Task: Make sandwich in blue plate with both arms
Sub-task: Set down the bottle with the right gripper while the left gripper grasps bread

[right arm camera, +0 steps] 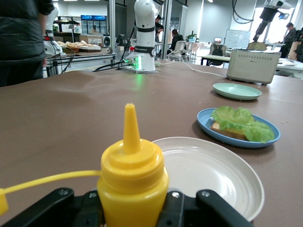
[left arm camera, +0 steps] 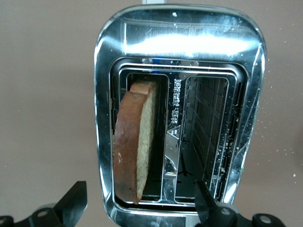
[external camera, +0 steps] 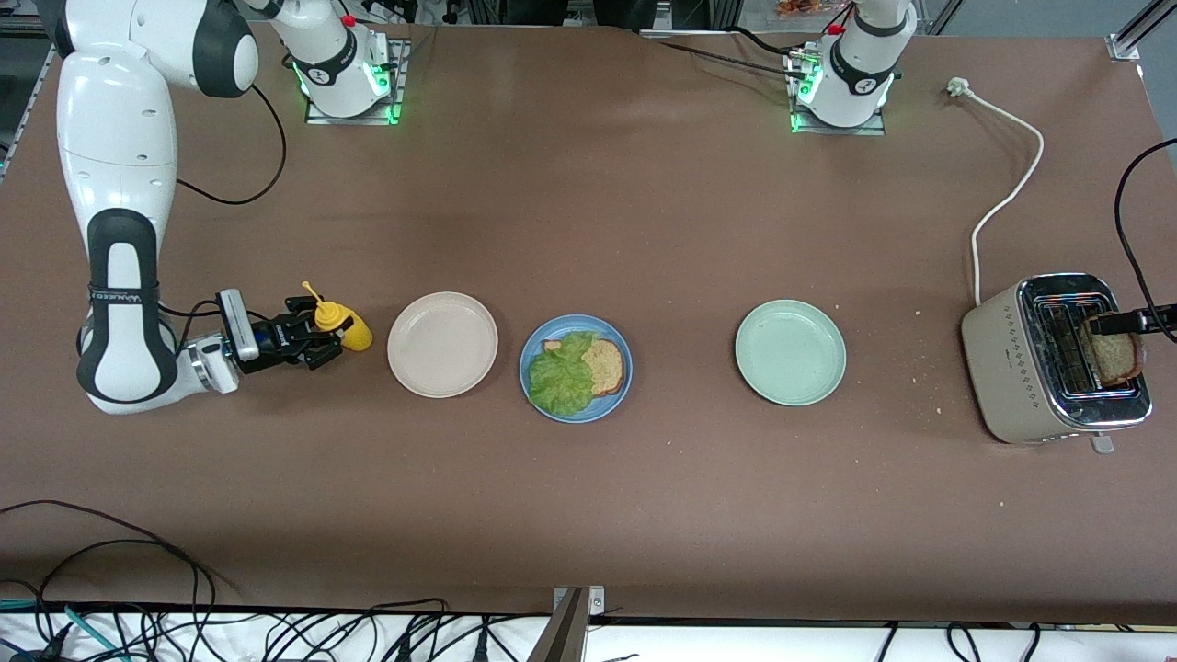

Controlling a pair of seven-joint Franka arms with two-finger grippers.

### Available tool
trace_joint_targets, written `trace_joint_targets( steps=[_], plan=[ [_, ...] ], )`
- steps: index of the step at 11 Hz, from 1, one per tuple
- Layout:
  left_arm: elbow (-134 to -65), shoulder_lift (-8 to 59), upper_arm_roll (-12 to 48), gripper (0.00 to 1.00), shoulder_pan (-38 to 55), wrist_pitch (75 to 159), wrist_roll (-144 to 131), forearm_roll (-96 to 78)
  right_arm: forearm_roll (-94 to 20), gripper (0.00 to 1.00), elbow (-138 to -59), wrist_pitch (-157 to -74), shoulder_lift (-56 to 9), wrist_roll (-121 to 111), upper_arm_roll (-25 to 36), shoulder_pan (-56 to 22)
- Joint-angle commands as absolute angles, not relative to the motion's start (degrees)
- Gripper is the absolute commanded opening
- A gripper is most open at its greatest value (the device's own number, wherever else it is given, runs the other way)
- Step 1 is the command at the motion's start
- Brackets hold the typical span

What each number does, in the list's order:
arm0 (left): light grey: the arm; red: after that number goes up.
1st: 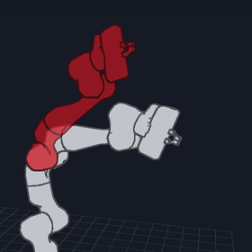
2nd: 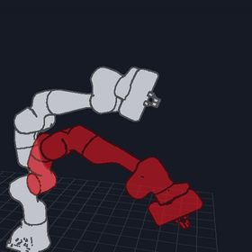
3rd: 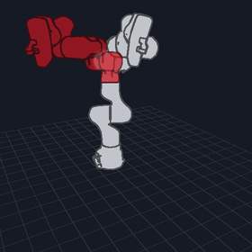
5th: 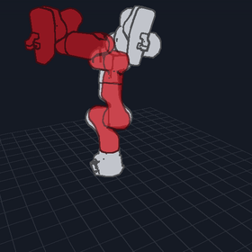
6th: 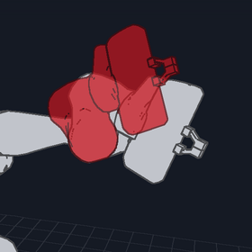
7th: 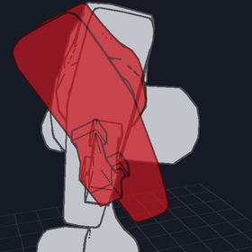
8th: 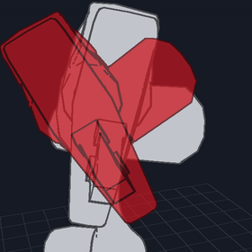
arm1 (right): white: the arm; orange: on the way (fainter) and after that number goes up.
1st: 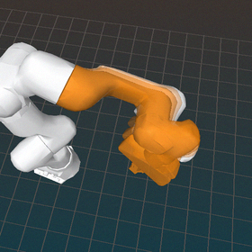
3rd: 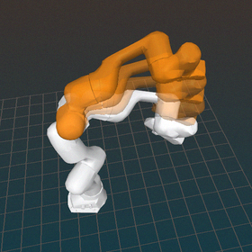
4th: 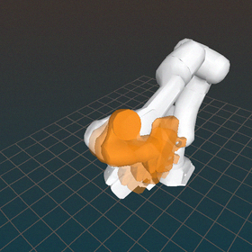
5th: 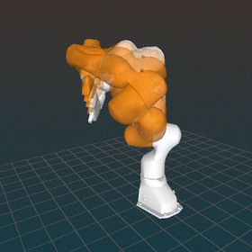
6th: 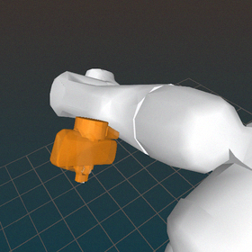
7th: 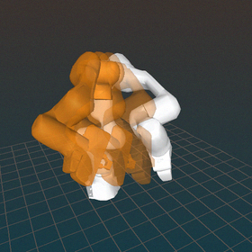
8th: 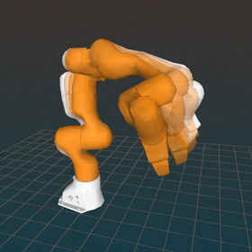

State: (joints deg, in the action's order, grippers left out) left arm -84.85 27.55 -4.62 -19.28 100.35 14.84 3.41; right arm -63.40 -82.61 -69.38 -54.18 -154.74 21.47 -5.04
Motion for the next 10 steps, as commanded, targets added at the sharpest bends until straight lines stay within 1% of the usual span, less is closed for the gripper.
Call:
trace_joint_targets(
  steps=[1,2,3,4,5,6,7,8,10],
  plan=[
    [-83.7,28.9,-4.1,0.98,-19.8,100.7,15.7,5.0,-65.7,0.83,-82.4,-68.7,-54.7,-155.3,21.1,-4.1],
    [-83.7,28.9,-4.1,0.83,-19.8,100.7,15.7,5.0,-65.7,1.0,-82.3,-69.3,-54.7,-155.3,21.1,-3.8],
    [-83.7,29.0,-4.1,0.62,-19.8,100.7,15.8,5.0,-65.7,1.0,-82.1,-69.5,-54.5,-155.3,21.3,-3.7],
    [-83.6,29.2,-4.1,0.45,-19.8,100.7,15.8,5.0,-65.7,1.0,-81.7,-70.0,-54.4,-155.2,21.4,-3.7],
    [-83.6,29.2,-4.1,0.26,-19.7,100.7,15.8,5.1,-65.7,1.0,-81.1,-70.7,-54.4,-155.2,21.8,-3.5],
    [-83.6,29.3,-4.1,0.12,-19.7,100.7,15.8,5.2,-65.6,1.0,-80.8,-70.9,-54.4,-155.1,22.8,-3.5],
    [-83.6,29.3,-4.0,0.03,-19.7,100.7,16.9,6.1,-65.5,1.0,-80.2,-71.2,-54.3,-155.1,24.2,-3.5],
    [-83.6,29.4,-4.1,0.0,-19.7,100.7,18.3,6.2,-65.4,1.0,-79.6,-71.6,-54.4,-155.0,24.8,-3.5],
    [-83.4,29.0,-4.1,0.0,-19.8,100.6,20.0,6.2,-65.0,1.0,-77.9,-72.4,-54.3,-152.4,27.8,-3.7]
  ],
)
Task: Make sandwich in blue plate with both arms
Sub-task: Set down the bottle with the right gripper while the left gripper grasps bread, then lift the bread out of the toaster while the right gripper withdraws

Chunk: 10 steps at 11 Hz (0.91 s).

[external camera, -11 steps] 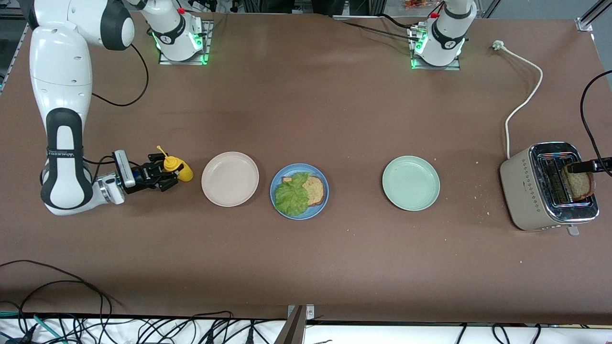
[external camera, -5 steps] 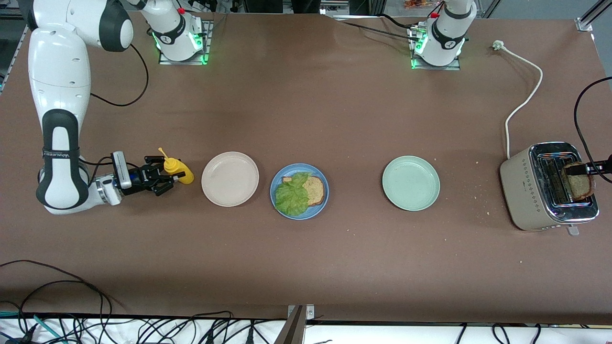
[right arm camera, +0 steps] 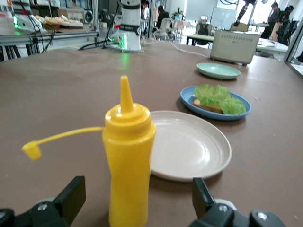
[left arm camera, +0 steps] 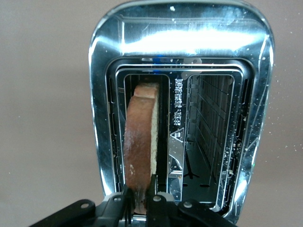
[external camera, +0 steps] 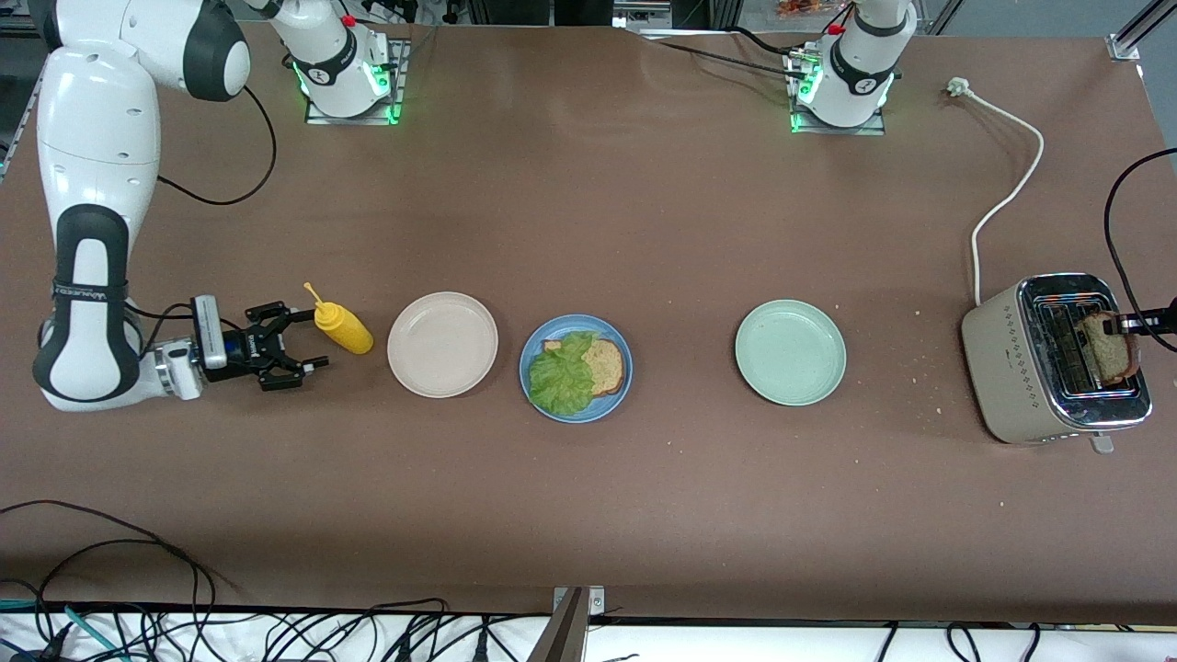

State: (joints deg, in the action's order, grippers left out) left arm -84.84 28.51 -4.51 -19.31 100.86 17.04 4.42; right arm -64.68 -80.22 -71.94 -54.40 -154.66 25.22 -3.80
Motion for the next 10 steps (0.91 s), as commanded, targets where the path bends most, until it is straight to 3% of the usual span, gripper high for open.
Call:
trace_joint_targets(
  steps=[1,5,10],
  plan=[
    [-83.4,28.5,-4.1,0.0,-19.9,100.5,21.6,5.9,-64.5,1.0,-76.8,-74.1,-54.2,-151.2,29.1,-3.8],
    [-79.5,24.9,-4.0,0.0,-19.9,95.4,23.4,5.9,-60.0,1.0,-73.6,-74.9,-52.9,-136.1,35.1,-5.0],
    [-79.5,17.8,-3.3,0.0,-19.9,89.3,24.3,6.1,-51.7,1.0,-69.6,-74.3,-44.7,-111.0,35.9,-5.7]
  ],
)
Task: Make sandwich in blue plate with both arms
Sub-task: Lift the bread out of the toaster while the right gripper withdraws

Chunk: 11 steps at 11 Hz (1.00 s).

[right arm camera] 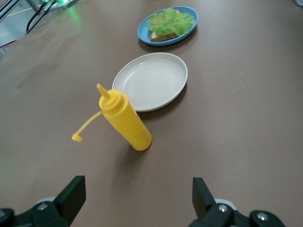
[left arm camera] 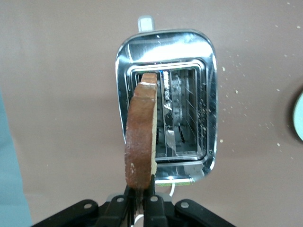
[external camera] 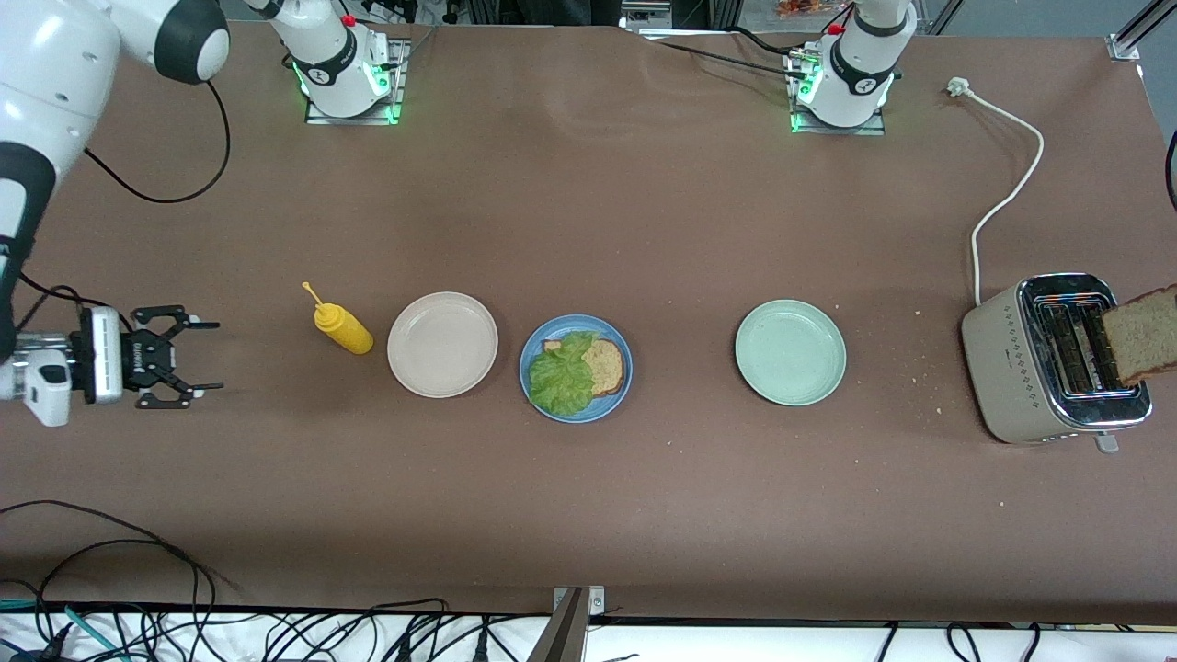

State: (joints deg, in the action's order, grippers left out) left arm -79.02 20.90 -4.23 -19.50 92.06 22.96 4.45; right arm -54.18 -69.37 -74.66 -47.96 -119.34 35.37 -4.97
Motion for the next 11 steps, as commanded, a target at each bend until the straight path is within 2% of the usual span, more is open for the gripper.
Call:
trace_joint_targets(
  steps=[1,3,4,6,8,11],
  plan=[
    [-79.5,16.3,-3.3,0.0,-19.8,88.5,24.5,5.9,-50.5,1.0,-69.5,-74.4,-43.5,-107.9,35.8,-5.9],
    [-79.5,13.8,-3.0,0.0,-19.2,87.3,24.5,5.8,-48.3,1.0,-69.5,-75.0,-41.0,-100.7,35.8,-7.1],
    [-79.5,13.5,-1.8,0.0,-19.1,87.3,24.5,5.8,-43.4,1.0,-71.5,-77.8,-36.5,-95.9,35.3,-9.2],
    [-79.4,13.5,2.0,0.0,-19.1,87.3,24.4,6.0,-34.9,1.0,-77.1,-83.1,-29.2,-84.9,28.4,-8.1],
    [-75.7,13.8,4.6,0.0,-18.8,87.3,24.3,6.2,-27.8,1.0,-86.7,-92.5,-20.7,-72.5,22.4,-7.6],
    [-76.1,13.9,6.4,0.0,-15.0,87.3,22.0,5.8,-16.4,1.0,-95.2,-100.1,-13.0,-48.9,15.3,-5.9]
  ],
)
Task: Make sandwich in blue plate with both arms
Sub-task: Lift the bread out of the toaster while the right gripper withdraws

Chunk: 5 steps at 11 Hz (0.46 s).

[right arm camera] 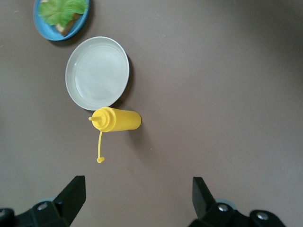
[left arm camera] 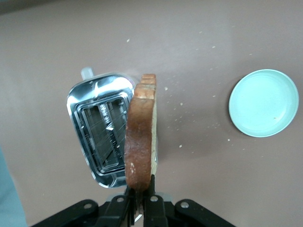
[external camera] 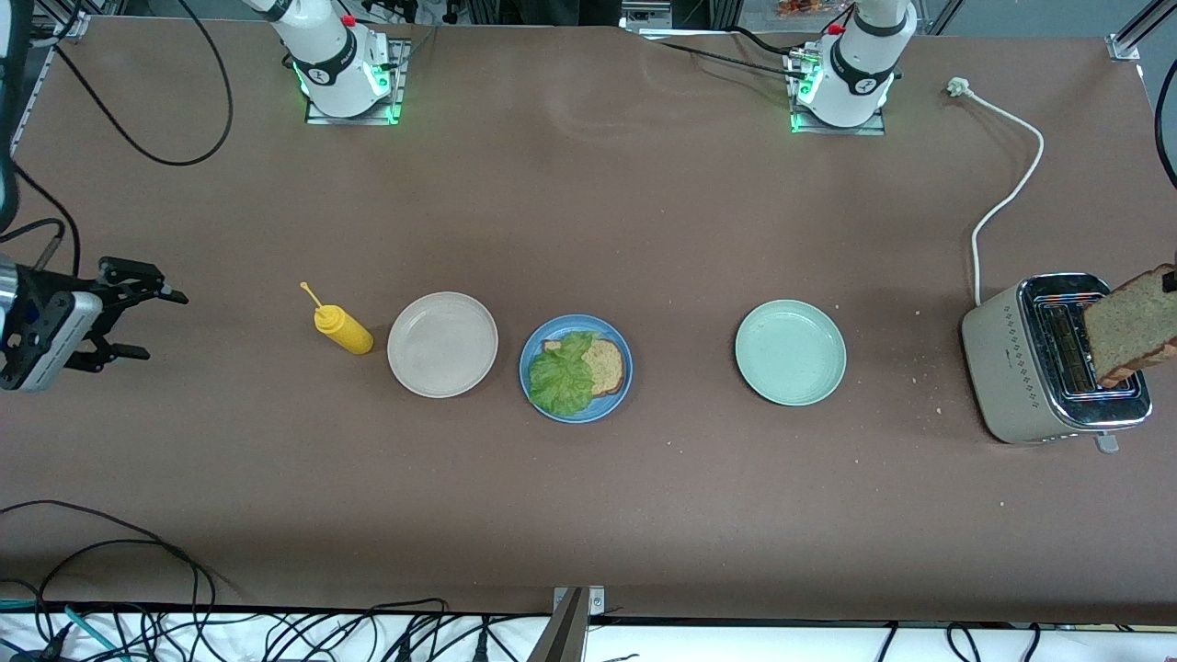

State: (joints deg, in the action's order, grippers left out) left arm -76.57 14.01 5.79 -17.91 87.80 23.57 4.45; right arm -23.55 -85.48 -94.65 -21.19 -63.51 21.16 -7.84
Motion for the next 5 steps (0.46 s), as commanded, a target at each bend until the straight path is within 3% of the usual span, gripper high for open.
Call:
trace_joint_targets(
  steps=[1,3,5],
  plan=[
    [-77.4,13.1,6.4,0.0,-13.5,87.3,21.2,5.5,-12.3,1.0,-97.6,-102.4,-11.0,-42.3,11.6,-3.8],
    [-81.3,10.5,6.4,0.0,-11.4,87.5,19.7,0.6,-5.7,1.0,-99.3,-102.5,-8.1,-31.3,5.6,0.2],
    [-86.0,8.3,6.4,0.0,-8.4,88.1,14.1,-2.6,-2.8,1.0,-99.1,-97.2,-5.6,-19.1,4.8,0.4]
  ],
)
